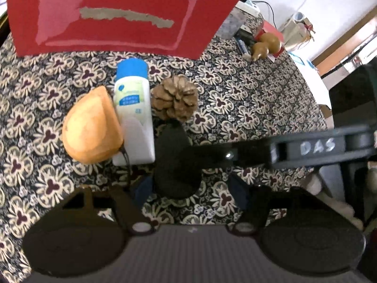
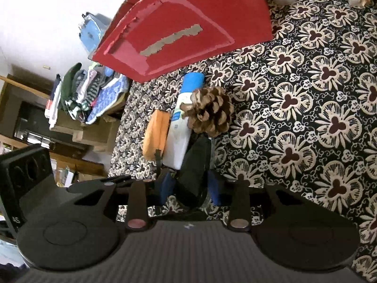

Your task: Organize rigid objects

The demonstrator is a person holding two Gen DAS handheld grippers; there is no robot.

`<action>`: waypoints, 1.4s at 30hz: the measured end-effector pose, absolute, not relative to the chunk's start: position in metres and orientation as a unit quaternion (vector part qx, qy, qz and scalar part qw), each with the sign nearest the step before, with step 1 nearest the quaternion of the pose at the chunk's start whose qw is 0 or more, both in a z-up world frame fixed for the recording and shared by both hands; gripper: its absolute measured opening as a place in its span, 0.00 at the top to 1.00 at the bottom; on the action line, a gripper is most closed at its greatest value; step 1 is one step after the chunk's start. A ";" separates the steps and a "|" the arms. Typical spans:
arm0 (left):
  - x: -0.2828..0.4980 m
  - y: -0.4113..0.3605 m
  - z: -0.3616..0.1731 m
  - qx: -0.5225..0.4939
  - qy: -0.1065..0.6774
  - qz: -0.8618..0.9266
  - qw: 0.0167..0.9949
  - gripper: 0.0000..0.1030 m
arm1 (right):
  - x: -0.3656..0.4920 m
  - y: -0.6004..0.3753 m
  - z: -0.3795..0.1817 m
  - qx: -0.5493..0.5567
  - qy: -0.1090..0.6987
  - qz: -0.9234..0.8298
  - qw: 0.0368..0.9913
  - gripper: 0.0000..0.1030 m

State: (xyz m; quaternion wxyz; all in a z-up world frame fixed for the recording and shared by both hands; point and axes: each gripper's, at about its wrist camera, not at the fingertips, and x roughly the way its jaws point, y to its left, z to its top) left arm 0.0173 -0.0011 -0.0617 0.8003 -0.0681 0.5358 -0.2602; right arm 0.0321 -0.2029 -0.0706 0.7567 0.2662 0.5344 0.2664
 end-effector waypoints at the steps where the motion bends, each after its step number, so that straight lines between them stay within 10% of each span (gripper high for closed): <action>1: 0.017 0.000 -0.063 -0.068 0.536 -0.260 0.800 0.33 | 0.032 -0.205 -0.070 0.276 0.531 0.269 0.755 0.80; 42: 0.016 -0.042 -0.037 0.007 0.481 -0.312 0.819 0.88 | 0.007 -0.241 -0.047 0.231 0.507 0.220 0.801 0.84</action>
